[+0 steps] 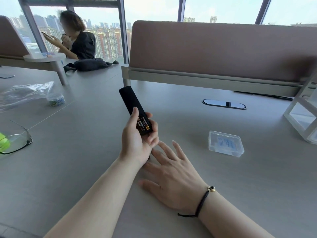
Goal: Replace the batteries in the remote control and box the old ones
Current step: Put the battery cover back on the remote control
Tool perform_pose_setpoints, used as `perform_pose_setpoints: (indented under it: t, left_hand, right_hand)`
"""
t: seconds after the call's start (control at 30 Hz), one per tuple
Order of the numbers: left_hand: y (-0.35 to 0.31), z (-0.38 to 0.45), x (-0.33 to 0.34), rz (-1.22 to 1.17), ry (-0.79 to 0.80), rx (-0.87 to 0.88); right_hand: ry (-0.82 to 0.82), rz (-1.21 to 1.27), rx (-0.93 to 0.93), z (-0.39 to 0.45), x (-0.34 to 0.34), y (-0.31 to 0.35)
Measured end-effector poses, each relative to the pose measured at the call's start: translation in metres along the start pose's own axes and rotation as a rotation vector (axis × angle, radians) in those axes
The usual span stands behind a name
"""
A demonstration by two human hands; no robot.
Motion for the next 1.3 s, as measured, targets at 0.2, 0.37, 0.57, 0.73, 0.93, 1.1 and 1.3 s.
perform_pose_setpoints:
  t: [0.2, 0.37, 0.57, 0.73, 0.93, 1.1, 1.3]
  left_hand:
    - [-0.007, 0.0, -0.003, -0.015, 0.002, 0.042]
    - [-0.003, 0.003, -0.001, -0.026, 0.015, 0.03]
    - [0.002, 0.006, -0.007, -0.084, -0.027, 0.015]
    - [0.007, 0.008, -0.009, -0.043, -0.044, -0.001]
    - [0.008, 0.011, -0.012, -0.074, -0.072, -0.034]
    - [0.007, 0.009, -0.012, -0.056, -0.091, -0.052]
    - [0.016, 0.007, -0.005, 0.027, -0.055, -0.093]
  right_hand:
    - [0.003, 0.013, -0.057, 0.019, -0.002, 0.017]
    - [-0.091, -0.095, 0.001, 0.021, 0.005, 0.009]
    - [-0.169, 0.047, 0.143, 0.008, -0.007, -0.009]
    - [-0.204, 0.188, 0.125, 0.009, -0.009, -0.003]
    - [-0.323, 0.272, 0.078, 0.005, -0.011, 0.002]
    - [-0.482, 0.375, 0.142, -0.007, -0.031, -0.017]
    - [-0.792, 0.462, 0.253, -0.026, -0.053, -0.054]
Point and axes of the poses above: each hand's wrist, its own z-axis towards the middle knuckle, its own x-axis out of the palm, y = z × x, the point moved 3 cm from there along z, towards the middle knuckle, and after that the axes turned 4 degrees about z, right-handed, at the moved point
